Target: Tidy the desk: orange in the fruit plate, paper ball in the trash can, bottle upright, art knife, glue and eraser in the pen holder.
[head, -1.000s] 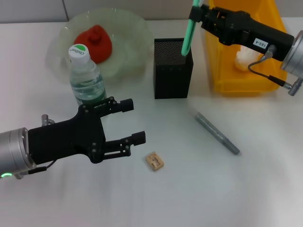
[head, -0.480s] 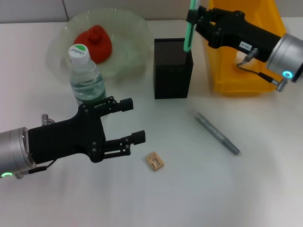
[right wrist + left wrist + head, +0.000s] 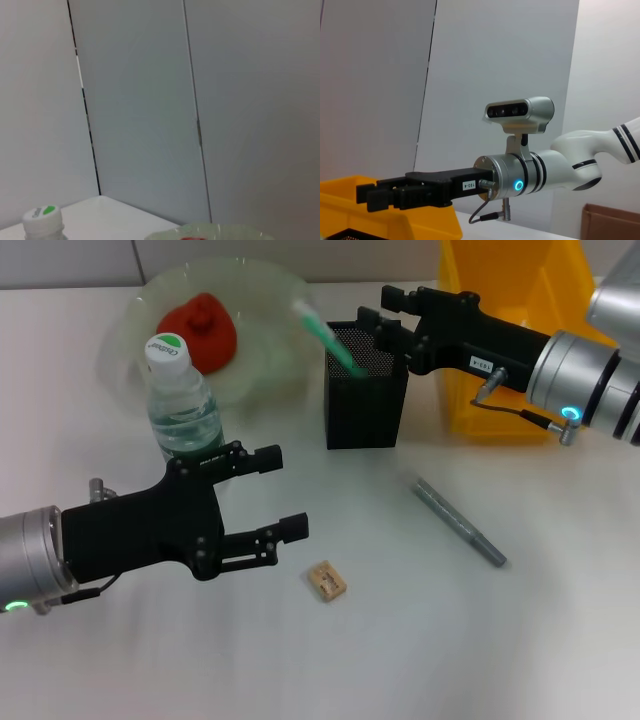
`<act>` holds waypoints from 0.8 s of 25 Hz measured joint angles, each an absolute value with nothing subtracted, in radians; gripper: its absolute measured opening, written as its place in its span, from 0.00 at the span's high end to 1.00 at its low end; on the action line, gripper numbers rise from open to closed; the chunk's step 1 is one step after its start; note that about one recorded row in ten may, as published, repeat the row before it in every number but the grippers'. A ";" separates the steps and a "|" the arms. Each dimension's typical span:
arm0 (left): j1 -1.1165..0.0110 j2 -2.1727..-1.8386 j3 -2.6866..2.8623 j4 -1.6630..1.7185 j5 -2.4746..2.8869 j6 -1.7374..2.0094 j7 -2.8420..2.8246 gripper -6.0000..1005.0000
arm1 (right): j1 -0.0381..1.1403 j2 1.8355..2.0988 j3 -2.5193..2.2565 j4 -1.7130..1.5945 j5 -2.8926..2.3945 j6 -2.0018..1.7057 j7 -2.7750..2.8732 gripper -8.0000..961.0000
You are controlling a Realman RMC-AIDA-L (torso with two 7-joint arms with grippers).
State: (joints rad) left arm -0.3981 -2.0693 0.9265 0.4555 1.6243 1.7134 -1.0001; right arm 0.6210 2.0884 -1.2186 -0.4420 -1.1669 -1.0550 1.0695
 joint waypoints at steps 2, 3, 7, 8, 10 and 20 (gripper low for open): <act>-0.399 -2.069 0.927 0.456 1.624 1.713 -1.000 0.20 | 0.621 2.090 -1.224 -0.445 -1.163 -1.050 1.069 0.70; -0.401 -2.069 0.926 0.456 1.624 1.712 -1.000 0.20 | 0.621 2.090 -1.224 -0.445 -1.163 -1.050 1.069 0.66; -0.401 -2.069 0.927 0.456 1.624 1.712 -1.000 0.20 | 0.610 2.090 -1.212 -0.461 -1.151 -1.074 1.069 0.52; -0.402 -2.069 0.926 0.455 1.624 1.712 -1.000 0.20 | 0.610 2.090 -1.212 -0.461 -1.151 -1.074 1.069 0.49; -0.402 -2.069 0.927 0.456 1.625 1.712 -1.000 0.20 | 0.594 2.090 -1.211 -0.475 -1.127 -1.097 1.069 0.43; -0.392 -2.065 0.923 0.456 1.592 1.734 -1.008 0.20 | 0.481 2.083 -1.225 -0.487 -1.043 -1.412 1.059 0.40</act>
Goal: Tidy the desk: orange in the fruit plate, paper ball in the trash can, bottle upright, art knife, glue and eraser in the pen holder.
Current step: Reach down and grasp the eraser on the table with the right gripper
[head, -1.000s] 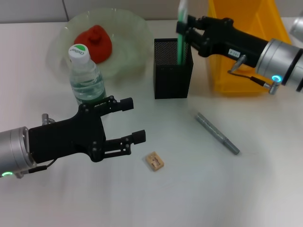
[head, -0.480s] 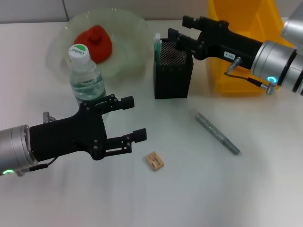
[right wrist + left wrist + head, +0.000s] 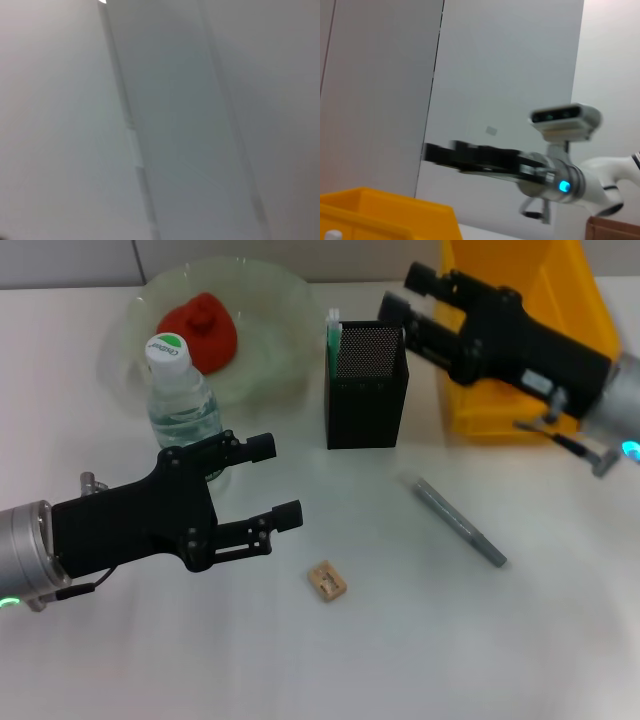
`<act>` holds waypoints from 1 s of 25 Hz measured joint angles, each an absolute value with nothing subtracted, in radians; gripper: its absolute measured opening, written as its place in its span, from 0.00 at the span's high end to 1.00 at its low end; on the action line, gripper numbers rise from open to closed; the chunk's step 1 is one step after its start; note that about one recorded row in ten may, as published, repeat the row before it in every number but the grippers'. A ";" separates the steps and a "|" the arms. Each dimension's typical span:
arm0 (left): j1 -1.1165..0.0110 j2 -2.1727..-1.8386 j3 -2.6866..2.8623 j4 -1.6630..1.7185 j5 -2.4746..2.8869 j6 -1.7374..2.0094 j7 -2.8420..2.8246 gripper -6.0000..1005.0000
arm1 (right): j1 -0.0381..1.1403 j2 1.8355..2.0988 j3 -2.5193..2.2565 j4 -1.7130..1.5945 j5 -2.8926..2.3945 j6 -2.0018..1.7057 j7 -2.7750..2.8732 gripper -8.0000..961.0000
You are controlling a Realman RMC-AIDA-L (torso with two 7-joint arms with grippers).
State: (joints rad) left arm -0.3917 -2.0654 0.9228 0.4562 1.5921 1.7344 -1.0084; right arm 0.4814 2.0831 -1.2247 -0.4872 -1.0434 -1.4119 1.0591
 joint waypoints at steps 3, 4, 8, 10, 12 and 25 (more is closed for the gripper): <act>-0.391 -2.065 0.922 0.457 1.588 1.746 -1.009 0.20 | 0.441 2.082 -1.234 -0.484 -1.091 -1.561 1.007 0.40; -0.391 -2.065 0.922 0.458 1.587 1.750 -1.010 0.20 | 0.431 2.082 -1.234 -0.483 -1.112 -1.593 1.000 0.40; -0.391 -2.065 0.922 0.460 1.586 1.750 -1.012 0.20 | 0.389 2.081 -1.232 -0.474 -1.188 -1.655 0.993 0.40; -0.391 -2.065 0.922 0.459 1.586 1.748 -1.012 0.20 | 0.373 2.082 -1.229 -0.464 -1.219 -1.653 0.993 0.40; -0.391 -2.065 0.922 0.458 1.586 1.745 -1.012 0.20 | 0.365 2.082 -1.223 -0.441 -1.245 -1.650 0.993 0.41; -0.384 -2.065 0.919 0.458 1.586 1.743 -1.012 0.20 | 0.367 2.077 -1.225 -0.463 -1.266 -1.651 1.074 0.41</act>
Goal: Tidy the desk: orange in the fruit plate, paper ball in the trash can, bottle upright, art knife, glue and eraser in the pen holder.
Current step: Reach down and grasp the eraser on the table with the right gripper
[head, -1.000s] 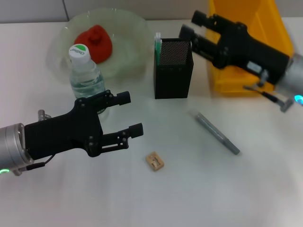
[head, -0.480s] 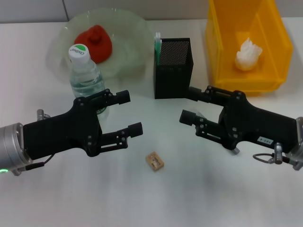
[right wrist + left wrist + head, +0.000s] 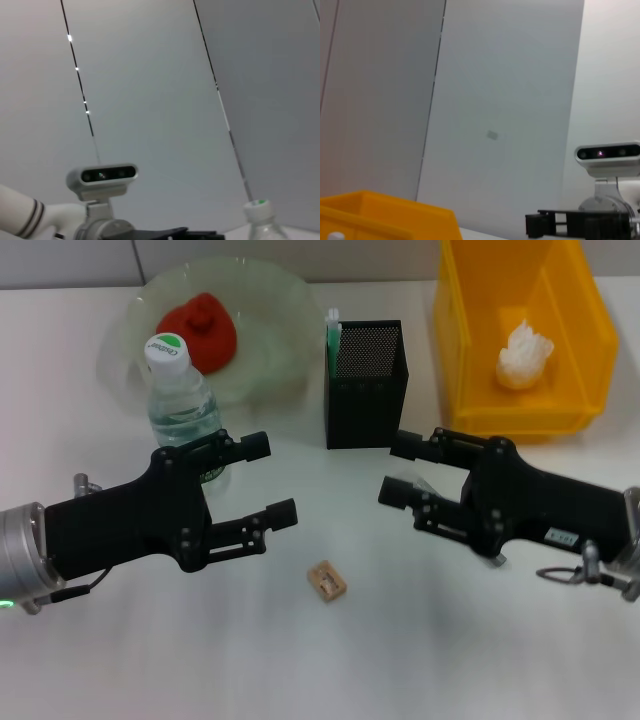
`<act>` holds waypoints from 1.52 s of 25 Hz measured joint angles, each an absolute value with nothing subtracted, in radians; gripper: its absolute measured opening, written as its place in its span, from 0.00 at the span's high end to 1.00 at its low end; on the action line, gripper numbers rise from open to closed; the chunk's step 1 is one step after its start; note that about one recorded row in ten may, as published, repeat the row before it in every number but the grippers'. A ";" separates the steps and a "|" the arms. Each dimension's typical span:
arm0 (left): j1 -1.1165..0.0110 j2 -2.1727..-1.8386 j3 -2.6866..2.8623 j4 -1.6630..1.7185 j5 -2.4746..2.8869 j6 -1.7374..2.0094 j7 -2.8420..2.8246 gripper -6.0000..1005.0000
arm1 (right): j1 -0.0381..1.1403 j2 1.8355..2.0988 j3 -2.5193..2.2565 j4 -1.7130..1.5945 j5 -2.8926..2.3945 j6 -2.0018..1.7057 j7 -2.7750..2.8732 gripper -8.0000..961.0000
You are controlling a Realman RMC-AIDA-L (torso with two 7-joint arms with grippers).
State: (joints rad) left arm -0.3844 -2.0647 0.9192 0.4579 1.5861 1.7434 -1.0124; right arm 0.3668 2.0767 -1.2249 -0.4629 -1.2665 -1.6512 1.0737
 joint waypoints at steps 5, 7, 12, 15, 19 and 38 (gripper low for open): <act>-0.359 -2.059 0.868 0.472 1.586 1.752 -1.013 0.20 | 0.380 2.061 -1.189 -0.741 -1.459 -1.633 1.439 0.41; -0.356 -2.059 0.860 0.474 1.587 1.753 -1.014 0.20 | 0.405 2.062 -1.185 -0.888 -1.603 -1.618 1.628 0.41; -0.353 -2.056 0.858 0.476 1.587 1.756 -1.014 0.20 | 0.564 2.076 -1.204 -1.168 -2.006 -1.632 2.104 0.41; -0.352 -2.054 0.859 0.477 1.589 1.758 -1.014 0.20 | 0.713 2.076 -1.274 -1.206 -2.209 -1.661 2.314 0.41; -0.351 -2.052 0.859 0.477 1.593 1.765 -1.014 0.20 | 0.810 2.078 -1.337 -1.179 -2.286 -1.669 2.418 0.41; -0.323 -2.048 0.859 0.477 1.593 1.774 -1.003 0.20 | 1.052 2.092 -1.744 -0.945 -2.298 -1.479 2.656 0.41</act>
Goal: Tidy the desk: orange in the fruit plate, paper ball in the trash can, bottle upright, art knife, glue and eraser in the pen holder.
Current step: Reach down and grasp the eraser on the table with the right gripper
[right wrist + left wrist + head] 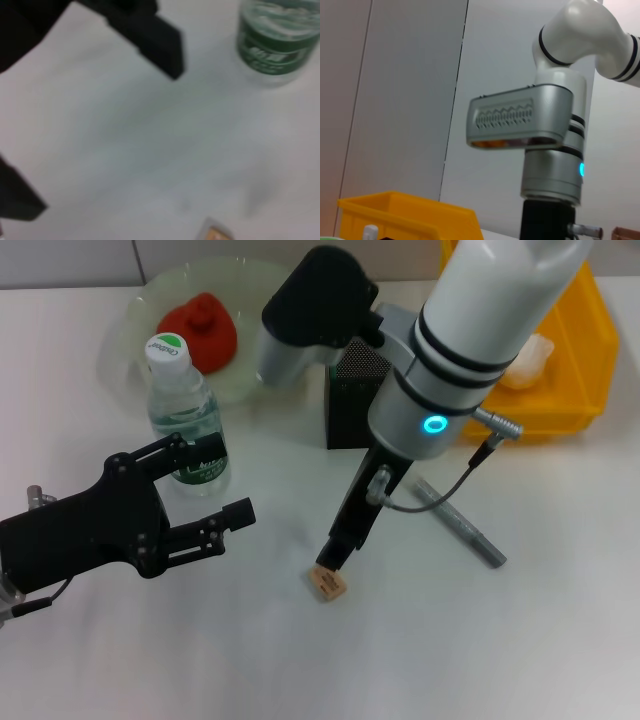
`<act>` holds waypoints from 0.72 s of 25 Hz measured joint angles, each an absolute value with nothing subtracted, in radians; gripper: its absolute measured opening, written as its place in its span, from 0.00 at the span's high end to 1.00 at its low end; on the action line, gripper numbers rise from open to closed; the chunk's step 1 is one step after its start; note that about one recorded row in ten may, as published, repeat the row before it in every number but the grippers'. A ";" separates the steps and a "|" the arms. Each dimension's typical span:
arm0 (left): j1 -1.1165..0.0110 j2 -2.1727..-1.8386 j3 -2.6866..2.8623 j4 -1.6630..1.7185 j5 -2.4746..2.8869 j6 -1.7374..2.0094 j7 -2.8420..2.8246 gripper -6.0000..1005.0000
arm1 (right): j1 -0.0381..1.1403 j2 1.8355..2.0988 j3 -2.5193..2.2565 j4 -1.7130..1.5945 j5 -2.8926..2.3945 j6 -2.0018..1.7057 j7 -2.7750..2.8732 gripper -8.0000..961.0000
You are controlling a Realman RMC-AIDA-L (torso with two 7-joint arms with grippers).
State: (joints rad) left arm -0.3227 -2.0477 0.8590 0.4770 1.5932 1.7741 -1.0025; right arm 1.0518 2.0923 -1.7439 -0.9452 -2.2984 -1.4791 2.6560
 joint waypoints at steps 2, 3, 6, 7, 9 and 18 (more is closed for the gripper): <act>-0.322 -2.048 0.859 0.477 1.591 1.774 -1.002 0.20 | 1.053 2.092 -1.793 -0.942 -2.277 -1.472 2.657 0.40; -0.322 -2.048 0.859 0.477 1.591 1.774 -1.002 0.20 | 1.053 2.092 -1.793 -0.942 -2.277 -1.472 2.657 0.40; -0.322 -2.048 0.859 0.477 1.589 1.774 -1.002 0.20 | 1.054 2.092 -1.836 -0.936 -2.260 -1.470 2.662 0.40; -0.322 -2.048 0.859 0.477 1.588 1.774 -1.002 0.20 | 1.054 2.092 -1.854 -0.928 -2.257 -1.461 2.675 0.40; -0.322 -2.048 0.859 0.477 1.588 1.774 -1.002 0.20 | 1.053 2.092 -1.864 -0.918 -2.254 -1.452 2.689 0.40; -0.329 -2.053 0.859 0.477 1.593 1.773 -1.002 0.20 | 1.042 2.092 -1.895 -0.907 -2.225 -1.405 2.692 0.38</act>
State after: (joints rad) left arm -0.3292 -2.0530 0.8589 0.4770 1.5926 1.7734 -1.0016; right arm 1.0417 2.0923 -1.8948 -0.9070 -2.2247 -1.4045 2.6915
